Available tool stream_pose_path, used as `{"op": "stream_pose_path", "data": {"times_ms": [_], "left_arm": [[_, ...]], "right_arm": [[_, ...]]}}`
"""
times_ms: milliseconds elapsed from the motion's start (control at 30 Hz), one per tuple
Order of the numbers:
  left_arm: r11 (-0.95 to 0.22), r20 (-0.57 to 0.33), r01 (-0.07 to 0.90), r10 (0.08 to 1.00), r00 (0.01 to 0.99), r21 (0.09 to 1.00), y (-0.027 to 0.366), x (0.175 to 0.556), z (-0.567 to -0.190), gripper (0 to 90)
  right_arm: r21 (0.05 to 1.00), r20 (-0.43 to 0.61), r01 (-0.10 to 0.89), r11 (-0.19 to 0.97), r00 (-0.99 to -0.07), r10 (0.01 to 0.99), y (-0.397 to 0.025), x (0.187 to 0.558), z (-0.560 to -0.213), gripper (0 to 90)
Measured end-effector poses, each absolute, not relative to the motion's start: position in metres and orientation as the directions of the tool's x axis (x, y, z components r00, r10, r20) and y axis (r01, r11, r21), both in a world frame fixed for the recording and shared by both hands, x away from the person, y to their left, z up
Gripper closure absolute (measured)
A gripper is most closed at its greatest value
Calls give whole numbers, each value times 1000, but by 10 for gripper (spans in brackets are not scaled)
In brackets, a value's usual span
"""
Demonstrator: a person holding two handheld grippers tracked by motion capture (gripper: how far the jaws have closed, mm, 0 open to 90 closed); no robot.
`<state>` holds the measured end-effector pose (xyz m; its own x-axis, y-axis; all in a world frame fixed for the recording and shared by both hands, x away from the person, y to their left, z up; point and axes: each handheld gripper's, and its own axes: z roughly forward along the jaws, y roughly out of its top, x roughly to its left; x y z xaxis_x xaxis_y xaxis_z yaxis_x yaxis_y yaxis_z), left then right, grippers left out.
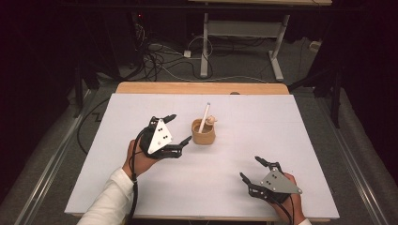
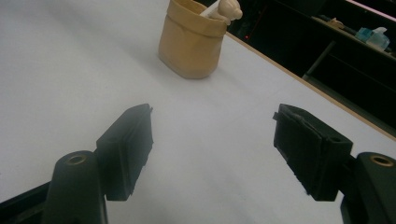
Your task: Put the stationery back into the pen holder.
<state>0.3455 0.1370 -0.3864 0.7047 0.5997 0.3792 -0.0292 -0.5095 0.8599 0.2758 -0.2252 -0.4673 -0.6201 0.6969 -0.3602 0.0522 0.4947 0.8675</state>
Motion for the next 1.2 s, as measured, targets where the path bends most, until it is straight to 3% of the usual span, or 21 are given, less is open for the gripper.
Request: {"op": "stream_pose_path", "data": {"times_ms": [1200], "left_arm": [[-577,419,15,610,672,817,200,288,-447,190]], "right_arm": [[867,-343,79,492,-622,704,-219,279,-468,281]]}}
